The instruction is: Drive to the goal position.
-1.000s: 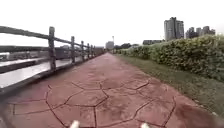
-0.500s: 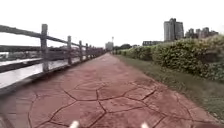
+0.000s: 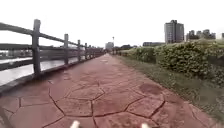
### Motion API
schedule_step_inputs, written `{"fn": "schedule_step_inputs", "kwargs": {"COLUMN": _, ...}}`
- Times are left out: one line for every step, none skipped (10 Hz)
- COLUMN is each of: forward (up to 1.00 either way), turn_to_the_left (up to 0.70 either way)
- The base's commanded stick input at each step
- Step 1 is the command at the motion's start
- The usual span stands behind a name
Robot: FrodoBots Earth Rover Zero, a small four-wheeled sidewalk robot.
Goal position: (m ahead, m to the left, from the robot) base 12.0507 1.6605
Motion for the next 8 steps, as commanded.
{"fn": "schedule_step_inputs", "kwargs": {"forward": 0.70, "turn_to_the_left": 0.00}}
{"fn": "schedule_step_inputs", "kwargs": {"forward": 0.70, "turn_to_the_left": 0.00}}
{"fn": "schedule_step_inputs", "kwargs": {"forward": 0.70, "turn_to_the_left": 0.00}}
{"fn": "schedule_step_inputs", "kwargs": {"forward": 0.70, "turn_to_the_left": 0.00}}
{"fn": "schedule_step_inputs", "kwargs": {"forward": 0.70, "turn_to_the_left": 0.00}}
{"fn": "schedule_step_inputs", "kwargs": {"forward": 0.70, "turn_to_the_left": 0.31}}
{"fn": "schedule_step_inputs", "kwargs": {"forward": 0.70, "turn_to_the_left": 0.35}}
{"fn": "schedule_step_inputs", "kwargs": {"forward": 0.70, "turn_to_the_left": 0.16}}
